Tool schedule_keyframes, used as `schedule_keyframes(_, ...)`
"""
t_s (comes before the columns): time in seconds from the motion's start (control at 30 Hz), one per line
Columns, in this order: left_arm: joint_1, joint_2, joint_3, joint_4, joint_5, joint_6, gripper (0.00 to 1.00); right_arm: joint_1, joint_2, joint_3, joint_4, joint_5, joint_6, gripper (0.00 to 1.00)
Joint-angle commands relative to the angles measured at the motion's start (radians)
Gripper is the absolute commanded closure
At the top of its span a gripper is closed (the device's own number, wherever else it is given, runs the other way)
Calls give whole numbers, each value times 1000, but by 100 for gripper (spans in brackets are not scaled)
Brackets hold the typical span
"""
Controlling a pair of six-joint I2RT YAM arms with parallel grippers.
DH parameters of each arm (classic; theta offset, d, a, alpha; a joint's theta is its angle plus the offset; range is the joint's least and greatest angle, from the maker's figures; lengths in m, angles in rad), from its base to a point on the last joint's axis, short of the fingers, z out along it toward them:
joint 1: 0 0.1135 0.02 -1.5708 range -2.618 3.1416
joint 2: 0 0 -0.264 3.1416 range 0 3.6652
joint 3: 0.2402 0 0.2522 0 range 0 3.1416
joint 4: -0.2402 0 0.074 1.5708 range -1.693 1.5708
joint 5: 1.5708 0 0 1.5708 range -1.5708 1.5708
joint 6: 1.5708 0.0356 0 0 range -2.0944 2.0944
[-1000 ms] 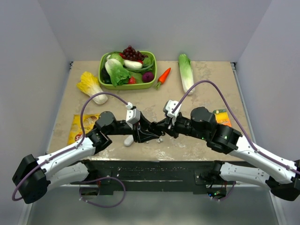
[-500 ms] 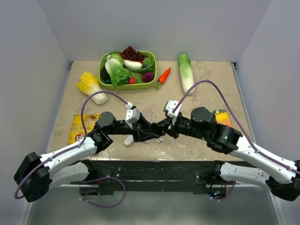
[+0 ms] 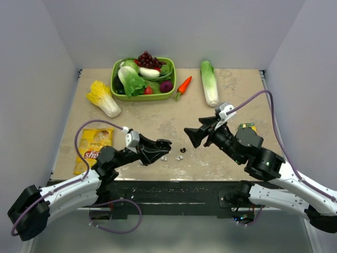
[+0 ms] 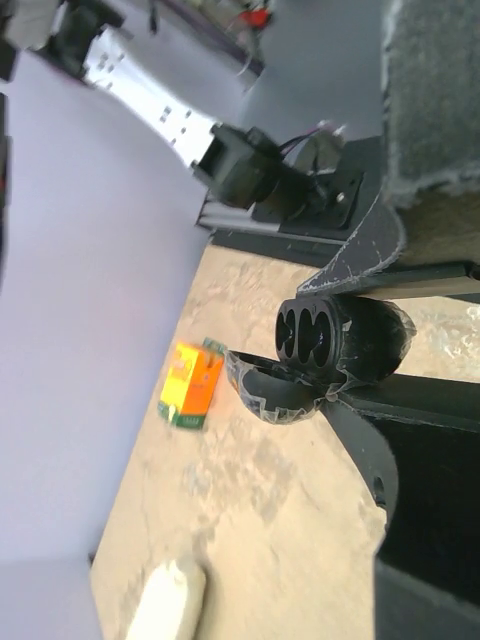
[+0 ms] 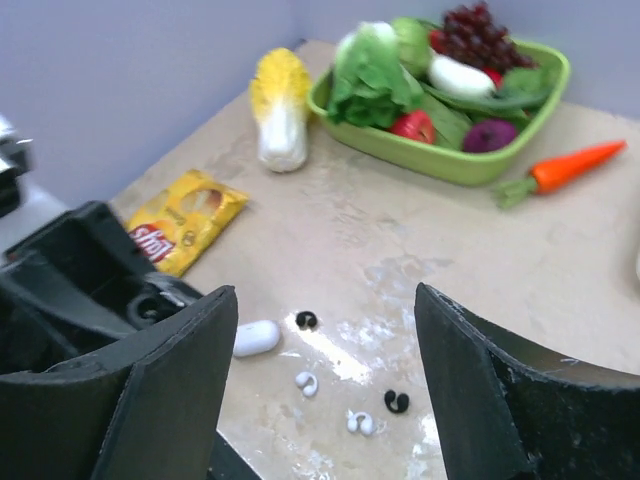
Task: Insert the wireless bluetooth earbuds into the charging case
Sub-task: Open the charging case, then pick up the earbud from the center of the board.
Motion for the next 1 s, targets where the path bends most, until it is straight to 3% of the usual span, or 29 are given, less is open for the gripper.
schedule_keyframes(0.0, -4, -117, -150, 212, -269, -52, 100, -5, 31, -132, 6, 239, 180, 27)
schedule_keyframes(0.13, -28, -151, -244, 285, -330, -74, 100, -5, 123, -255, 45, 171, 281, 31)
schedule_keyframes(0.3, -130, -162, -293, 315, -471, 27, 100, -6, 236, -320, 137, 108, 312, 33)
schedule_keyframes(0.43, -165, -154, -275, 307, -478, 70, 100, -25, 347, -304, 157, 130, 318, 35)
schedule_keyframes(0.67, -167, -211, -284, 250, -495, 78, 100, -176, 500, -327, 255, -10, 322, 59)
schedule_keyframes(0.97, -167, -220, -292, 230, -493, 67, 100, -192, 588, -315, 307, -76, 335, 62)
